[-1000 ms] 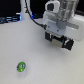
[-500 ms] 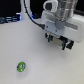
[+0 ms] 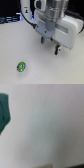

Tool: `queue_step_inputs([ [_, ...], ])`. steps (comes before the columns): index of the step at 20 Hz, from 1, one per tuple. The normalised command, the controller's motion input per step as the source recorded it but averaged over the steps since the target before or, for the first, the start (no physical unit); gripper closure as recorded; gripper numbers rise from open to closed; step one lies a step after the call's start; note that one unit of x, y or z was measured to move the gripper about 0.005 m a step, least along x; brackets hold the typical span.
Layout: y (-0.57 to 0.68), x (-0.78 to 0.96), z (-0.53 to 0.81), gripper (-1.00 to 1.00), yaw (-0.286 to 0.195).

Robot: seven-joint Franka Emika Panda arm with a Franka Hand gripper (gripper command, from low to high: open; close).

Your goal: Open the kcup holder, insert the kcup into the holder, and close the kcup holder

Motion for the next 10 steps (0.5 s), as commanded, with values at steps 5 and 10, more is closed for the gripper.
queue_step_inputs([
  [5, -0.69, 0.08, 0.06, -1.0, -0.211],
  [10, -0.67, 0.03, 0.0, -1.0, -0.22],
])
